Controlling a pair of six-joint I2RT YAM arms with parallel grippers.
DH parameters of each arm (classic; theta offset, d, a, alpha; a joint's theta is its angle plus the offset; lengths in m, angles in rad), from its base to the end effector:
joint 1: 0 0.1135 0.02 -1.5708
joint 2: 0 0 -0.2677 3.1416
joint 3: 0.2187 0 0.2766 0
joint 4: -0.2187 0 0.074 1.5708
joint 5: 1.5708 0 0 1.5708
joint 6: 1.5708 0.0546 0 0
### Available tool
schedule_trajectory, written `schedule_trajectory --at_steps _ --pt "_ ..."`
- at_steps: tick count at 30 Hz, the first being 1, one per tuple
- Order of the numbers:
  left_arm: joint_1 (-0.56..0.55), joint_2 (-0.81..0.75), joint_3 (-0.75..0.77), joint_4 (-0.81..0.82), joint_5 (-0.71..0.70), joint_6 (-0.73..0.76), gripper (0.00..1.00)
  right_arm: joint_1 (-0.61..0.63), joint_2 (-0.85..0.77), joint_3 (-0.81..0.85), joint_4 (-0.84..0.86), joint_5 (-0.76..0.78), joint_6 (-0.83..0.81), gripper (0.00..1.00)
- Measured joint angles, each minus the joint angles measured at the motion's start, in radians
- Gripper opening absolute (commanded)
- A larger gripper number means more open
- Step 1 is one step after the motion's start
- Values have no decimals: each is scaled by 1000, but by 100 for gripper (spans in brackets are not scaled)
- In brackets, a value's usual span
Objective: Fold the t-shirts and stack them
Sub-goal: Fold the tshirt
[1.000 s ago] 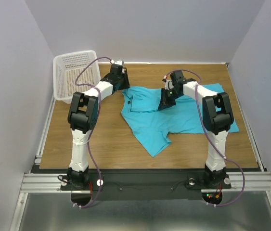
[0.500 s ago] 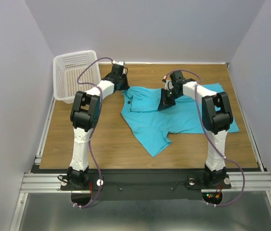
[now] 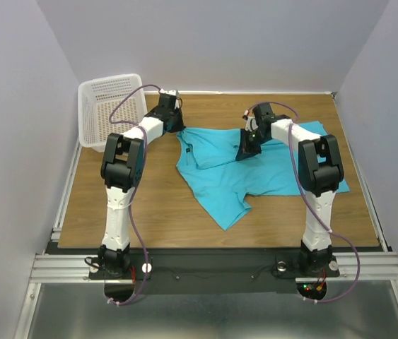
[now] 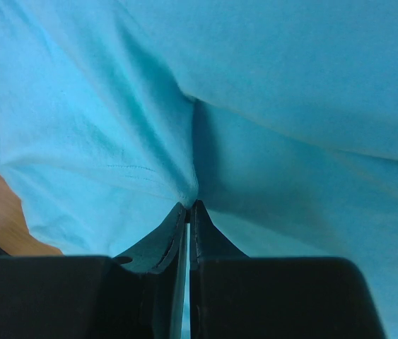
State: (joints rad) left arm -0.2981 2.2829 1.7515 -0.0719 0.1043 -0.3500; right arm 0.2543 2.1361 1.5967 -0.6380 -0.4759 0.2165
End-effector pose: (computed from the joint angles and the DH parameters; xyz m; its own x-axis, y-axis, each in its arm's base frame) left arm 0.5372 -0.1710 0.1583 -0.6377 -0.1608 -0.7533 0.1654 0.9265 -0.3379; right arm 0.4514 0.1432 0.1392 -0.9576 -0.0516 -0.2835 -0.1924 0.8470 0.4956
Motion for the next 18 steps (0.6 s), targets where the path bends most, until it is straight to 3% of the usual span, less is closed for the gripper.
schedule_trajectory --at_steps 11,13,14,17,18 --pt "5 10 16 -4 19 0 0 -15 0 0 3 12 -8 10" --pt "5 10 16 -4 19 0 0 -15 0 0 3 12 -11 19" --pt "5 11 16 -4 20 0 0 -15 0 0 3 9 -13 33" --pt "6 11 16 -4 22 0 0 -15 -3 -1 1 2 -27 54" --pt "6 12 18 -4 24 0 8 -15 -6 -2 1 -3 -37 58"
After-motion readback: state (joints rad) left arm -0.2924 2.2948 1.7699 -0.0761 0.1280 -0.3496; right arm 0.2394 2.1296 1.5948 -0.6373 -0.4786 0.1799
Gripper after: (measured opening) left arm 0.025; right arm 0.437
